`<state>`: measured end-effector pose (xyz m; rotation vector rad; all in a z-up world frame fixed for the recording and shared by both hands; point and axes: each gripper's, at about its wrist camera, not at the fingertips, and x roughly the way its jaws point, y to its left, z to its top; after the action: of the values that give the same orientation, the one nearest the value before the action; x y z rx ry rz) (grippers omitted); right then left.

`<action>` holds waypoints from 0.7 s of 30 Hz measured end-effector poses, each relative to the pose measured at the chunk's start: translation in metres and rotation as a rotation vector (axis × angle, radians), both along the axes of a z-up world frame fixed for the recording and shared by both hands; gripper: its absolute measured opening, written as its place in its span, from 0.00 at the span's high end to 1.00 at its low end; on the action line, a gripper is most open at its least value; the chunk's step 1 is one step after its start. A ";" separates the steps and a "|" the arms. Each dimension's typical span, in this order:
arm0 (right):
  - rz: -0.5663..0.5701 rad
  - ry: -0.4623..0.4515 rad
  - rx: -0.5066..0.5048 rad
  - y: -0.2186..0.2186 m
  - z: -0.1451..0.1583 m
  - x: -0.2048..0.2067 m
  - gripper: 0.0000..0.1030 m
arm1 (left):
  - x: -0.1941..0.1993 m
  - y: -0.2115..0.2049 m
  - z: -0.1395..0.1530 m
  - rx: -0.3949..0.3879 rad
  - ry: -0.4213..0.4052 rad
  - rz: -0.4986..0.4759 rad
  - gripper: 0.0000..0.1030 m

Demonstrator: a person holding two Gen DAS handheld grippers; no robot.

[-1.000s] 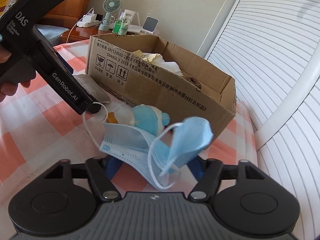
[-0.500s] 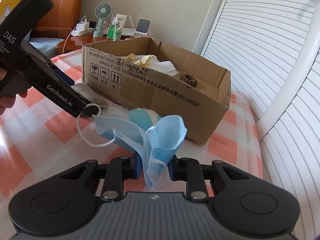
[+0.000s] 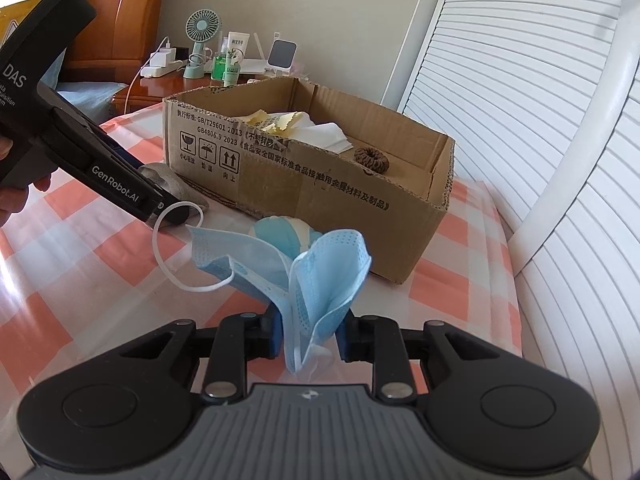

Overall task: Organize soft objects
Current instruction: 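Grasp the blue face mask with the right gripper while the left grasps the grey pouch, then carry the grey pouch and blue mask into the box and open both grippers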

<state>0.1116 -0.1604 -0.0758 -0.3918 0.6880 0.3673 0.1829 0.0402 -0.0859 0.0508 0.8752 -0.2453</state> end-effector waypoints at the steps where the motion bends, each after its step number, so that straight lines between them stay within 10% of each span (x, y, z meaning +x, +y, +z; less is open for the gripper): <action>1: -0.001 0.000 0.003 -0.001 0.001 -0.001 0.72 | -0.001 0.000 0.000 0.000 -0.001 0.000 0.43; 21: -0.026 0.028 0.116 -0.022 0.040 -0.007 0.72 | -0.038 0.002 0.037 -0.019 -0.044 -0.134 0.47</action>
<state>0.1049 -0.1822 -0.0361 -0.2675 0.6954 0.3865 0.1451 0.0419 -0.0484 0.0966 0.8262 -0.3766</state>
